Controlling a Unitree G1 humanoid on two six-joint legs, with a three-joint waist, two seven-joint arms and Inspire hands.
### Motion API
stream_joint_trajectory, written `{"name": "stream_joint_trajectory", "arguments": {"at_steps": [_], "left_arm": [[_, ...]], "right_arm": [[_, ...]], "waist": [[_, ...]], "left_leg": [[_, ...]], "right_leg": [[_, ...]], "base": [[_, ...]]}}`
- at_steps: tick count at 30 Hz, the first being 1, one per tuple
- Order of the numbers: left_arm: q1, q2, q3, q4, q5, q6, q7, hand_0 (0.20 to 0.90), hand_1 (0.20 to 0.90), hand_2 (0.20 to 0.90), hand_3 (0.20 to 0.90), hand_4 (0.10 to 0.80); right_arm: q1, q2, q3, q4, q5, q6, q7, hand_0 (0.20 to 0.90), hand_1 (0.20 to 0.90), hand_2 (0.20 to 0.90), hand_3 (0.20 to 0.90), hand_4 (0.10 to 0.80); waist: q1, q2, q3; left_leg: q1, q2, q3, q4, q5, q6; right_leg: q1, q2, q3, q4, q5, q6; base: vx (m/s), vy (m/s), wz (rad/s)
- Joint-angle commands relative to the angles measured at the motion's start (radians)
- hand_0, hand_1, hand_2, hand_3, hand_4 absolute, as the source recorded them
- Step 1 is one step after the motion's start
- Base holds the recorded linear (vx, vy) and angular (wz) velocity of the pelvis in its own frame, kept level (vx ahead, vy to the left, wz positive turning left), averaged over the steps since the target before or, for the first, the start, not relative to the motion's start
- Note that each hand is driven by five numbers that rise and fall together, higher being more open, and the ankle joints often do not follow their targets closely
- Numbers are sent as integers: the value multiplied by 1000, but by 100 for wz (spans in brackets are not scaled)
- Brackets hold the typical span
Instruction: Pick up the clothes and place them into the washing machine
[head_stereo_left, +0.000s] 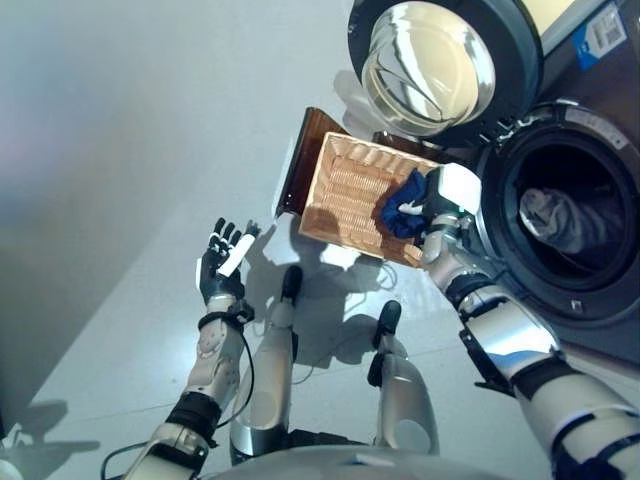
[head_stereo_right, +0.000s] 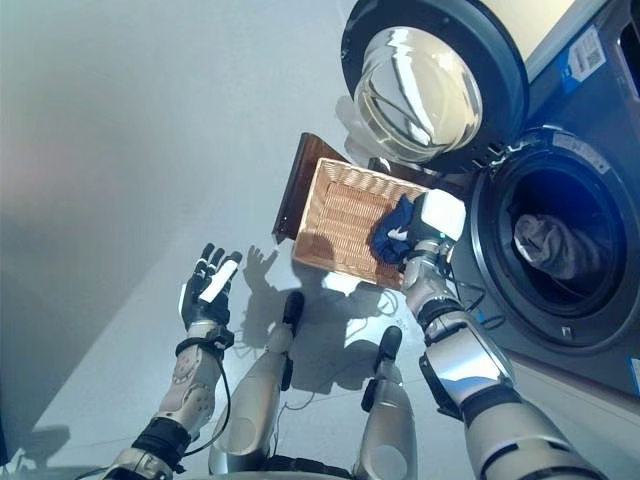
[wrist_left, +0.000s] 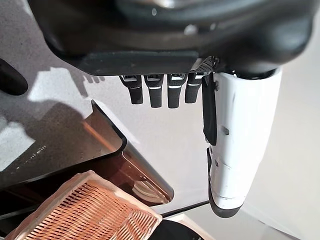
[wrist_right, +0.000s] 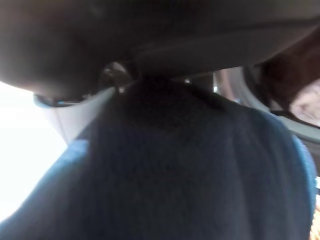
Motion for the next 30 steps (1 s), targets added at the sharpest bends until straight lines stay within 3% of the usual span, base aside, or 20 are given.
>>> {"name": "stream_joint_trajectory", "arguments": {"at_steps": [1,9,17,26,30], "left_arm": [[30,4,5,-35,9,-70,4,900,900,900,900,800],[50,13,-2,-50,1,-61,6,900,900,900,900,800],[65,11,-24,-57,2,-48,-4,900,900,900,900,800],[79,6,-31,-64,-6,-43,-14,900,900,900,900,800],[91,5,-39,-64,-22,-31,-23,900,900,900,900,800]], "right_arm": [[36,-58,-36,-70,94,-53,-111,200,200,200,200,300],[54,-78,-207,-40,375,-128,-126,200,200,200,200,300],[55,-115,-299,-61,573,-207,-123,200,200,200,200,300],[107,-155,-380,-139,727,-295,-99,200,200,200,200,300],[106,-198,-463,-154,882,-368,-86,200,200,200,200,300]], "waist": [[-3,-13,-94],[-6,16,-83],[-16,54,-74],[-39,59,-89],[-45,62,-102]], "left_leg": [[-48,4,28,-74,25,-60],[-60,2,39,-74,23,-59],[-60,-2,57,-74,23,-56],[-49,-1,72,-74,17,-54],[-43,-2,74,-74,11,-53]], "right_leg": [[-11,-19,38,93,-148,-8],[-29,-19,51,92,-147,-10],[-47,-22,73,104,-150,-10],[-49,-21,90,106,-153,-11],[-46,-25,88,109,-158,-11]], "base": [[8,-14,-5],[-3,-22,-6],[-6,-25,-10],[5,-11,-3],[0,0,0]]}}
